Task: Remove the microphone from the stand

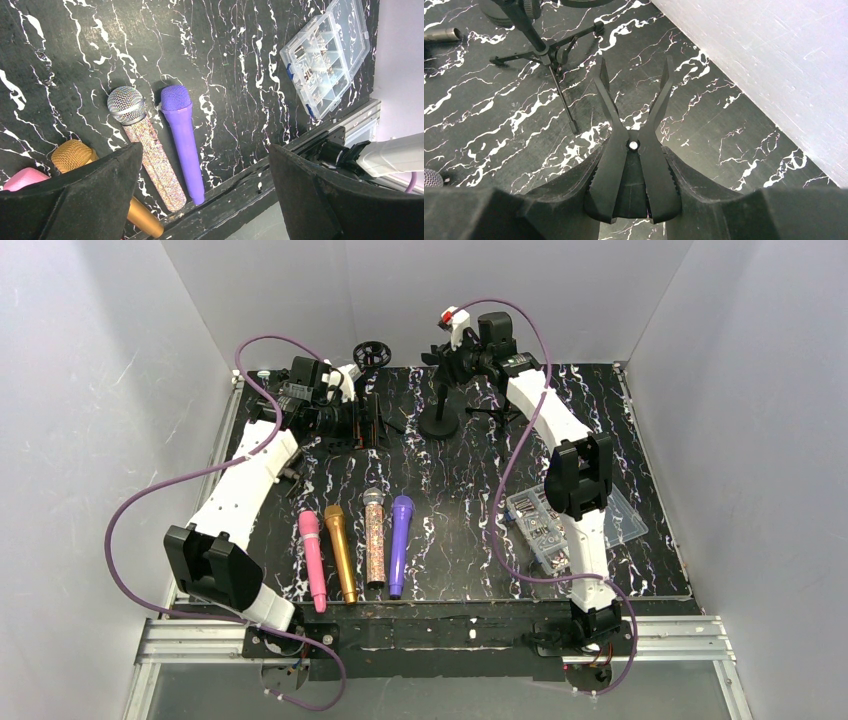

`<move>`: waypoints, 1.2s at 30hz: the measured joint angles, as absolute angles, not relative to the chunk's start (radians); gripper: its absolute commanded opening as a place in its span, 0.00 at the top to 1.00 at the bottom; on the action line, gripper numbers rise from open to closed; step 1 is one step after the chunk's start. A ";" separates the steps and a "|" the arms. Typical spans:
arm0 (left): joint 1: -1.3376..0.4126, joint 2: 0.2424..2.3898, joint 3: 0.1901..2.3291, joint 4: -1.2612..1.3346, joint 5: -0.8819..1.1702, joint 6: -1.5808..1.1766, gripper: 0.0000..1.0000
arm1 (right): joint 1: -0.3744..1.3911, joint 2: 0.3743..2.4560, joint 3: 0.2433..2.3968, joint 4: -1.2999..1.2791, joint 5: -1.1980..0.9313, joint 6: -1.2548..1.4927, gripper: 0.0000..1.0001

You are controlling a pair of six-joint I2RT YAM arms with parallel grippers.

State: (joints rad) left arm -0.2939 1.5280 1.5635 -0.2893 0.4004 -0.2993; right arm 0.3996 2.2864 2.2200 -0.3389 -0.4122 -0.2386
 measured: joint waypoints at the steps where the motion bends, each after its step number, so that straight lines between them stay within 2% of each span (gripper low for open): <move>1: -0.294 1.528 1.563 -0.289 0.403 -0.299 0.02 | 0.400 2.287 2.220 -0.338 -0.410 -0.239 0.72; 20: -0.290 1.528 1.563 -0.290 0.412 -0.284 0.02 | 0.400 2.301 2.220 -0.289 -0.373 -0.224 0.53; 25: -0.290 1.528 1.563 -0.290 0.413 -0.282 0.02 | 0.408 2.302 2.220 -0.289 -0.380 -0.219 0.43; 28: -0.290 1.528 1.563 -0.290 0.413 -0.280 0.02 | 0.413 2.301 2.220 -0.292 -0.396 -0.218 0.29; 36: -0.289 1.526 1.563 -0.291 0.413 -0.279 0.02 | 0.430 2.301 2.218 -0.295 -0.402 -0.247 0.22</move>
